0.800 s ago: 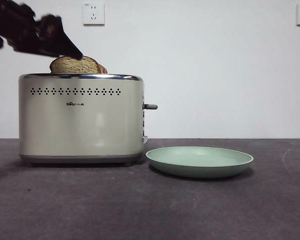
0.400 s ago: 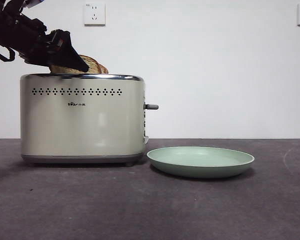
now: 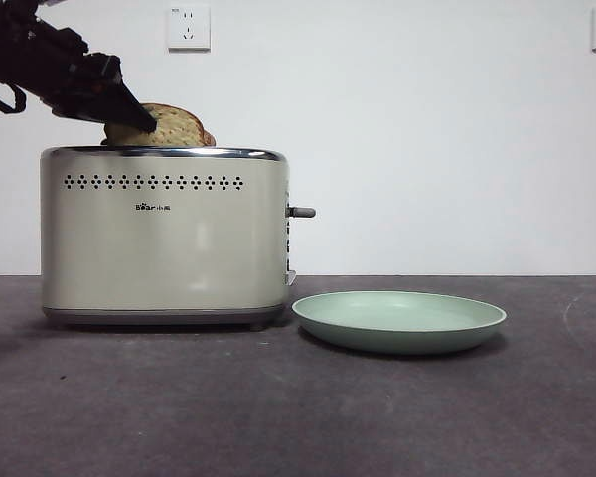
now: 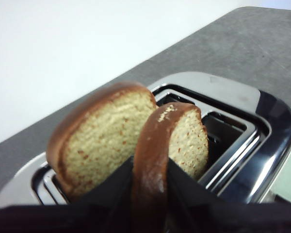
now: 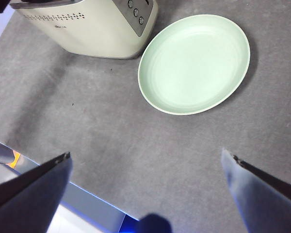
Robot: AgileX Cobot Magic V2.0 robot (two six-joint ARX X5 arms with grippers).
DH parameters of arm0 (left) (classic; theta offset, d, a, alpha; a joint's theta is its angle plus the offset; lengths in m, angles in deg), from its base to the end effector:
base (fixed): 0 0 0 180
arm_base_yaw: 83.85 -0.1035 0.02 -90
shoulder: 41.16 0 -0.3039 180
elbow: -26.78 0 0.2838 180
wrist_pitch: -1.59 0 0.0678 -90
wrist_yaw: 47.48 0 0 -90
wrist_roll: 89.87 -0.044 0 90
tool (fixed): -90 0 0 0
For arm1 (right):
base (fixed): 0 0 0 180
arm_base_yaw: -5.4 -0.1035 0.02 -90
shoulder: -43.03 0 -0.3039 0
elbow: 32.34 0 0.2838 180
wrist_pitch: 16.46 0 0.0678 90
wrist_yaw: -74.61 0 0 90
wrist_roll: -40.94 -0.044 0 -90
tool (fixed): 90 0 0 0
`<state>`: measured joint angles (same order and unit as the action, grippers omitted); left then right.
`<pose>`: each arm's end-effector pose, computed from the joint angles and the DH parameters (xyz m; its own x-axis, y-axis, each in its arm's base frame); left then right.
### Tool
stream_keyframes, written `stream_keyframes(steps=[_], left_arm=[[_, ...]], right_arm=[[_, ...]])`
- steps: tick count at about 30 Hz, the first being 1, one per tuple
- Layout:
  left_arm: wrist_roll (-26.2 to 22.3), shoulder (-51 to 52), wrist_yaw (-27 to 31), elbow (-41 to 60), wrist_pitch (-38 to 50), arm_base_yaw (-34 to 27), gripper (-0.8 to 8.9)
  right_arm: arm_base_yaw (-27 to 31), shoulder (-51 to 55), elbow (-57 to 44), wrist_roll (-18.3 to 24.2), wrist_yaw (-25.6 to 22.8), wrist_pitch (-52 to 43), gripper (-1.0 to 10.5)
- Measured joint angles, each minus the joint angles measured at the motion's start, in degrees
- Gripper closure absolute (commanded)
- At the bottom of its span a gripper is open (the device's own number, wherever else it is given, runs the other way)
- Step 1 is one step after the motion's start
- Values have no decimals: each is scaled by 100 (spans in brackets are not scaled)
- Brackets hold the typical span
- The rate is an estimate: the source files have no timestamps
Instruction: Take the bread from the toaster,put the bread on the plate,put the plate on the table
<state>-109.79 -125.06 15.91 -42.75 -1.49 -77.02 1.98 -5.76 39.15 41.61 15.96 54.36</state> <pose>0.3599 -0.0630 0.3031 0.7936 -0.5462 -0.2681 0.6003 0.7747 0.1987 0.1503 0.0319 0.3632 0.5381 0.5533 -0.6358 -0.4063 0.8312 0.3795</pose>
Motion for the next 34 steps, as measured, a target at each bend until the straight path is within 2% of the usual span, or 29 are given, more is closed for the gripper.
stream_keyframes(steps=[5, 12, 17, 25, 32, 34], left_arm=[[83, 452, 9, -46, -120, 2, 820], [188, 1139, -13, -828, -837, 9, 820], [531, 1810, -129, -1283, -1572, 9, 820], [1086, 3106, -715, -1322, -2861, 39, 819], [1226, 3720, -920, -1322, -4251, 243, 819], [1248, 3827, -1064, -1322, -4592, 302, 819]], right_arm=[[0, 0, 0, 0, 0, 2, 351], [0, -17, 0, 0, -50, -9, 352], [0, -295, 2, -7, -501, -186, 352], [0, -1488, 4, -291, -590, -1207, 353], [-13, -2889, 7, -439, -592, -1980, 357], [-28, -3296, 7, -466, -592, -2175, 400]])
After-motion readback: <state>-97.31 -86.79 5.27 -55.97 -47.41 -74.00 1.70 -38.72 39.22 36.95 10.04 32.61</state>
